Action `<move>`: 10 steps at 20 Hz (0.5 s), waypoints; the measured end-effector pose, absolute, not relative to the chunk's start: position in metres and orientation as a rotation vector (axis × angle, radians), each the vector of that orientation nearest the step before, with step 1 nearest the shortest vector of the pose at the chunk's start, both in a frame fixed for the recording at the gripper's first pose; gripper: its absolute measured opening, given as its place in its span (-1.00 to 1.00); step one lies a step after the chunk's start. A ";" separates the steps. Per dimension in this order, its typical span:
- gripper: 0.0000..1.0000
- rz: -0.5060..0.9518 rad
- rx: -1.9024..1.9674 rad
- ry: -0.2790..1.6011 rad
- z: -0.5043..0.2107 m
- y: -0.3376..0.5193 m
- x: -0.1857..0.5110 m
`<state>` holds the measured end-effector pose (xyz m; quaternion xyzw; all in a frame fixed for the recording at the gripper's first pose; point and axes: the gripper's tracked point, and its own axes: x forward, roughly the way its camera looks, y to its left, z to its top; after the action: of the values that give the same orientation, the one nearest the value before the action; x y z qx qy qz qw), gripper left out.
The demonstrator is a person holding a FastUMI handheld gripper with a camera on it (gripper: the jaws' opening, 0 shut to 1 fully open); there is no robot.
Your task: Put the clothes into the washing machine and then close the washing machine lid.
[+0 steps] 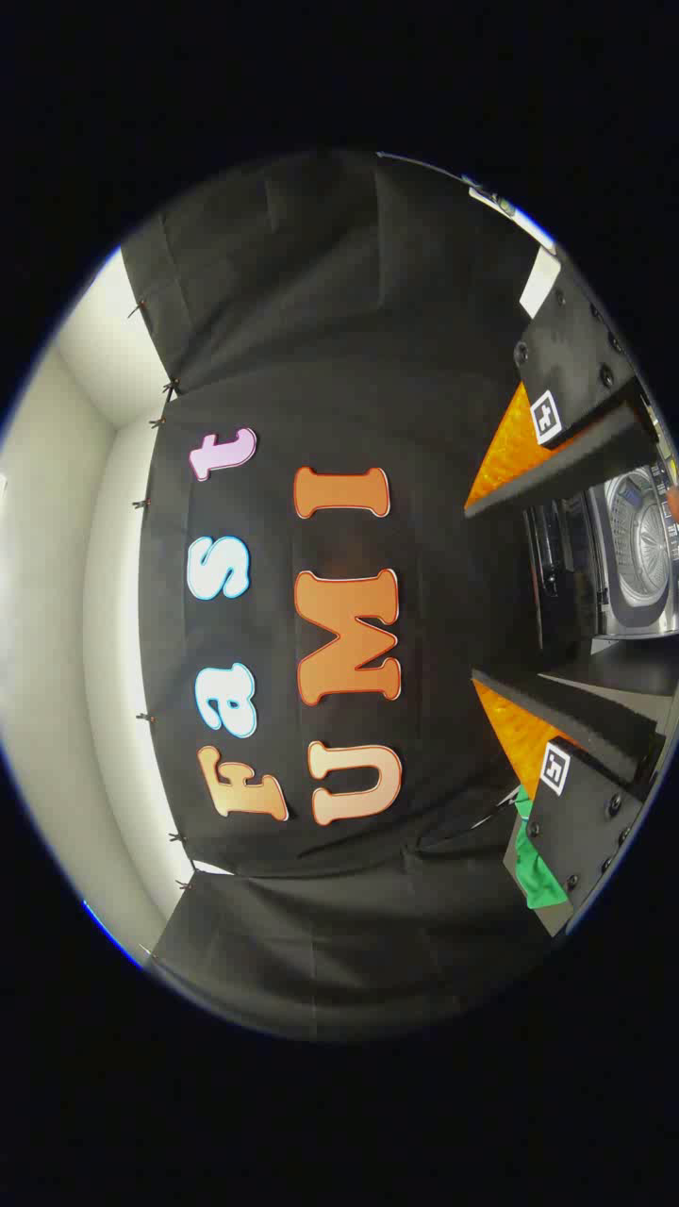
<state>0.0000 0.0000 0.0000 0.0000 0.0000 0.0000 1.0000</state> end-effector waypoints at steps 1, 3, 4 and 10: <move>0.97 0.005 0.001 -0.003 0.001 0.004 -0.003; 0.97 0.022 0.004 0.004 -0.004 0.012 -0.005; 0.97 0.028 0.010 0.011 -0.008 0.014 -0.004; 0.97 0.022 0.004 0.019 -0.007 0.014 -0.004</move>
<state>-0.0041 0.0140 -0.0071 0.0022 0.0094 0.0110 0.9999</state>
